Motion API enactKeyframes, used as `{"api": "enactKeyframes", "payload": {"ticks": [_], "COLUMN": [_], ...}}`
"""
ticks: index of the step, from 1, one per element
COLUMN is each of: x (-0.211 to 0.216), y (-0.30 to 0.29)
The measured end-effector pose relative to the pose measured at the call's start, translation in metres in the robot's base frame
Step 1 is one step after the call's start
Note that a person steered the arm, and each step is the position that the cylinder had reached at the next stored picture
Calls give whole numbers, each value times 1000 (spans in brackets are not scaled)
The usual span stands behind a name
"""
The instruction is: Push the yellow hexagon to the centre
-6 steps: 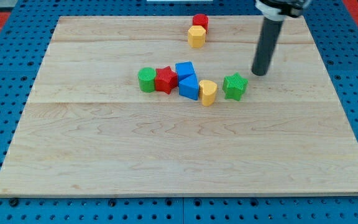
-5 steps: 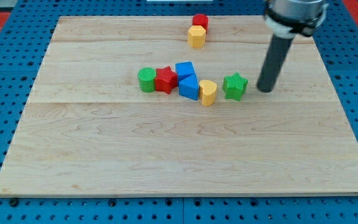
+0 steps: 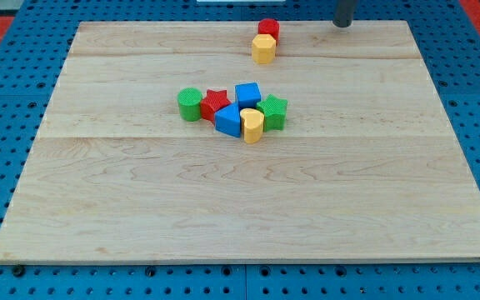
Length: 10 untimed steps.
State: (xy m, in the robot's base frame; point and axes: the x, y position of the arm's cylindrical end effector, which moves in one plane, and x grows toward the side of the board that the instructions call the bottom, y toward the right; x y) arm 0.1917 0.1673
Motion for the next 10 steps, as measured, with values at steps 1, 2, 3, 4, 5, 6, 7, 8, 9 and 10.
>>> {"api": "enactKeyframes", "payload": {"ticks": [1, 2, 3, 4, 5, 6, 7, 8, 9, 10], "x": [2, 6, 79, 107, 81, 84, 105, 143, 117, 105], "y": [-57, -96, -120, -123, -103, -142, -203, -201, -204, -159]}}
